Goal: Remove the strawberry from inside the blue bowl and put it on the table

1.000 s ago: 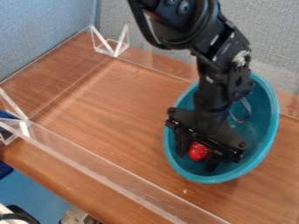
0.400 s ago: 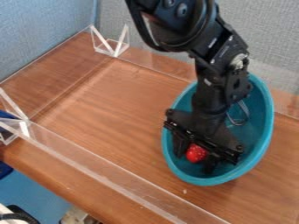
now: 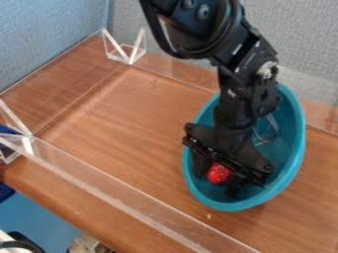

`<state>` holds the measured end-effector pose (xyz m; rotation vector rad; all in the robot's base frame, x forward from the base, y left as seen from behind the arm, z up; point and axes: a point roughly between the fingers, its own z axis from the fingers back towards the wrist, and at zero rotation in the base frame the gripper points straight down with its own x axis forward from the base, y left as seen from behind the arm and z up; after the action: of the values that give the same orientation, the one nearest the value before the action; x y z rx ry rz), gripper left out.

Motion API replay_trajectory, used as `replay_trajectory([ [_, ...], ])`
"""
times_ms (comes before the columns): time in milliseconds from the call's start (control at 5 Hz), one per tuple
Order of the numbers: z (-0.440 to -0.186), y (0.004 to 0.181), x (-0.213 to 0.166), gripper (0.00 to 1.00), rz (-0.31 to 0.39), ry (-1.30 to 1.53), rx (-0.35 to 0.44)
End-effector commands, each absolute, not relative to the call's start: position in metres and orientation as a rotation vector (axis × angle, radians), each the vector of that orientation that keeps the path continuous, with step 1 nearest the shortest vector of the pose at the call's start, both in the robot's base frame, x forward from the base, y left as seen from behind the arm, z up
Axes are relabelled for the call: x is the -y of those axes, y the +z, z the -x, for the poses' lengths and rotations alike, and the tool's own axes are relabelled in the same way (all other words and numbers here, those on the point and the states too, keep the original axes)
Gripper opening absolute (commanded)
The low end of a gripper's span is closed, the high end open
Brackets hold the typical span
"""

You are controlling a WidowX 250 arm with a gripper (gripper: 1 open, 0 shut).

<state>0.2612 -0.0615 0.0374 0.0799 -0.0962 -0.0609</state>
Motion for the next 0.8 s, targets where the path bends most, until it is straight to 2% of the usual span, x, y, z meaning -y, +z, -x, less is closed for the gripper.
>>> replay_trajectory([
  [0, -0.2659, 0.0551, 0.0583, 0.0, -0.067, -0.05, 0.155],
  [600, -0.2639, 0.0606, 0.0535, 0.0, -0.066, -0.054, 0.165],
])
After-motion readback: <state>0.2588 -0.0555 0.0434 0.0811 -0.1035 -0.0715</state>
